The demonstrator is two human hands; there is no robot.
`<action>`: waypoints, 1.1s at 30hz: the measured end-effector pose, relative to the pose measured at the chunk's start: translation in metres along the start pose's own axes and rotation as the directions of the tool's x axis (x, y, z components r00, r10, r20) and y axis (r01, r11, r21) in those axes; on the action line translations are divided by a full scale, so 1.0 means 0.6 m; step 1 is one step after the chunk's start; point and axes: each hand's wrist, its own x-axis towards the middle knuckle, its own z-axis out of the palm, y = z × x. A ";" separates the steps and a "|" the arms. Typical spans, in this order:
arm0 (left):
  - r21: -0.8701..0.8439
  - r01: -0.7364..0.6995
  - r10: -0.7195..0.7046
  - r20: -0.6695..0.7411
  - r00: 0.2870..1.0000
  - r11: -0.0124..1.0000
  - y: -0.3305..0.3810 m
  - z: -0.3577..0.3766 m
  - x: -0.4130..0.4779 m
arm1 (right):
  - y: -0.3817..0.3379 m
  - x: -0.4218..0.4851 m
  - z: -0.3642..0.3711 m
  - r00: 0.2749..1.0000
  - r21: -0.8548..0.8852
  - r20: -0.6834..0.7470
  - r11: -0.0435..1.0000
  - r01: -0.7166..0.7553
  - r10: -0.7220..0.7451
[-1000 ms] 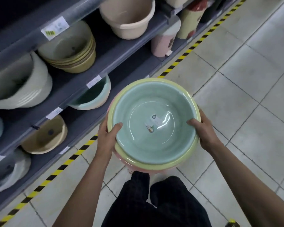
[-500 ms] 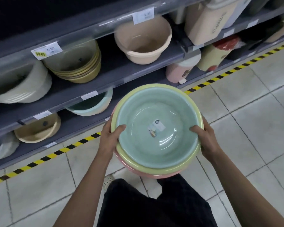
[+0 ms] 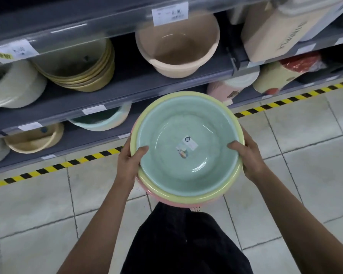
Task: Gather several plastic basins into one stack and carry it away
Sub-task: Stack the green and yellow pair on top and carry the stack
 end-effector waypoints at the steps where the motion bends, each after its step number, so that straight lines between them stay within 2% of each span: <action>1: 0.008 0.009 -0.009 -0.009 1.000 1.000 -0.004 0.004 0.014 | 0.006 0.019 0.000 1.000 0.012 0.002 1.000 -0.022 0.022; 7: 0.029 0.046 -0.045 -0.040 0.998 0.999 -0.050 0.024 0.109 | 0.058 0.136 0.002 0.996 0.017 0.028 0.996 -0.087 0.087; 14: 0.003 0.093 -0.092 -0.092 0.991 0.996 -0.163 0.056 0.242 | 0.143 0.307 -0.004 0.985 -0.056 0.120 0.992 -0.117 0.123; 18: -0.032 0.094 -0.097 -0.108 0.989 0.995 -0.238 0.081 0.334 | 0.206 0.420 -0.007 0.983 -0.084 0.120 0.988 -0.131 0.140; 25: -0.089 0.068 -0.082 -0.166 0.983 0.994 -0.348 0.122 0.510 | 0.302 0.606 -0.001 0.981 -0.126 0.147 0.986 -0.111 0.129; 33: -0.096 0.117 -0.134 -0.202 0.970 0.989 -0.418 0.150 0.699 | 0.357 0.815 0.026 0.976 -0.147 0.179 0.985 -0.094 0.120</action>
